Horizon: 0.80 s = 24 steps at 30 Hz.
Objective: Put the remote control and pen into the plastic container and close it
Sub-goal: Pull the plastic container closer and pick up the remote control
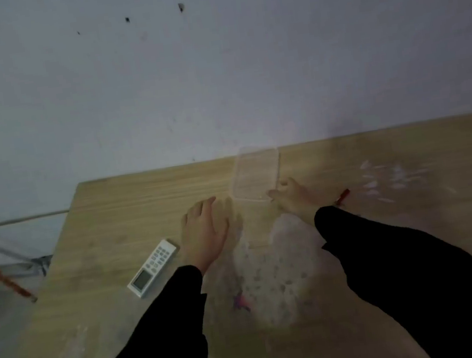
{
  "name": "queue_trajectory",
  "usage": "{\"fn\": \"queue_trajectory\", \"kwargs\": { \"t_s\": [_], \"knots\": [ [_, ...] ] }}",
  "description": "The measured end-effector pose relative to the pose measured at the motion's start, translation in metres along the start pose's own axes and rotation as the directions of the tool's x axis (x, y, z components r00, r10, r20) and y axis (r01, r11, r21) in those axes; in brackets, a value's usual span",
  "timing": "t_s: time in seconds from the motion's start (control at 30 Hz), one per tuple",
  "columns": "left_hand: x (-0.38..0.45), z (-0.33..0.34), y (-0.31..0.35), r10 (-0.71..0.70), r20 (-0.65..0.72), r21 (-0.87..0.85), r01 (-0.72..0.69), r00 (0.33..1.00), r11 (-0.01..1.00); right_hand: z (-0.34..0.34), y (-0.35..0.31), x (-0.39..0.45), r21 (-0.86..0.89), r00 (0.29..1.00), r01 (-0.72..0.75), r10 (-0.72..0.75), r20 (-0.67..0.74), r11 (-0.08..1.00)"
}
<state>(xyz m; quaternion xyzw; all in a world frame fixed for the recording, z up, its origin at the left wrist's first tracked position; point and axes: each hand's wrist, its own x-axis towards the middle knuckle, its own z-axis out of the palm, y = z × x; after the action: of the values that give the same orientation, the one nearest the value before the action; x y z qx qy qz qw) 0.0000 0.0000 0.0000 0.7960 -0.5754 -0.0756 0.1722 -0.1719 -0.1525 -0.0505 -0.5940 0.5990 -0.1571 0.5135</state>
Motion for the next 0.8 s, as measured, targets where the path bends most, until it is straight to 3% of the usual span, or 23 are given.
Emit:
{"fn": "queue_trajectory", "kwargs": {
  "t_s": [0.23, 0.37, 0.5, 0.8],
  "knots": [
    [-0.017, 0.021, -0.008, -0.085, 0.038, -0.079, 0.088, 0.996, 0.993, -0.001, -0.002, 0.005, -0.065, 0.999, 0.027, -0.028, -0.017, 0.998],
    [-0.016, 0.019, -0.006, -0.129, 0.024, -0.195, 0.131, 0.991, 0.972, -0.015, 0.014, -0.010, -0.056, 0.998, 0.050, -0.049, 0.036, 0.997],
    [-0.022, 0.013, 0.000, -0.172, 0.013, -0.328, 0.167, 0.985, 0.930, -0.029, 0.036, -0.044, -0.156, 0.990, 0.107, -0.090, 0.112, 0.982],
    [-0.052, 0.026, 0.006, -0.119, 0.144, -0.316, 0.159, 0.982, 0.935, -0.037, 0.072, -0.117, -0.335, 0.966, 0.213, -0.145, 0.216, 0.918]
  ]
}}
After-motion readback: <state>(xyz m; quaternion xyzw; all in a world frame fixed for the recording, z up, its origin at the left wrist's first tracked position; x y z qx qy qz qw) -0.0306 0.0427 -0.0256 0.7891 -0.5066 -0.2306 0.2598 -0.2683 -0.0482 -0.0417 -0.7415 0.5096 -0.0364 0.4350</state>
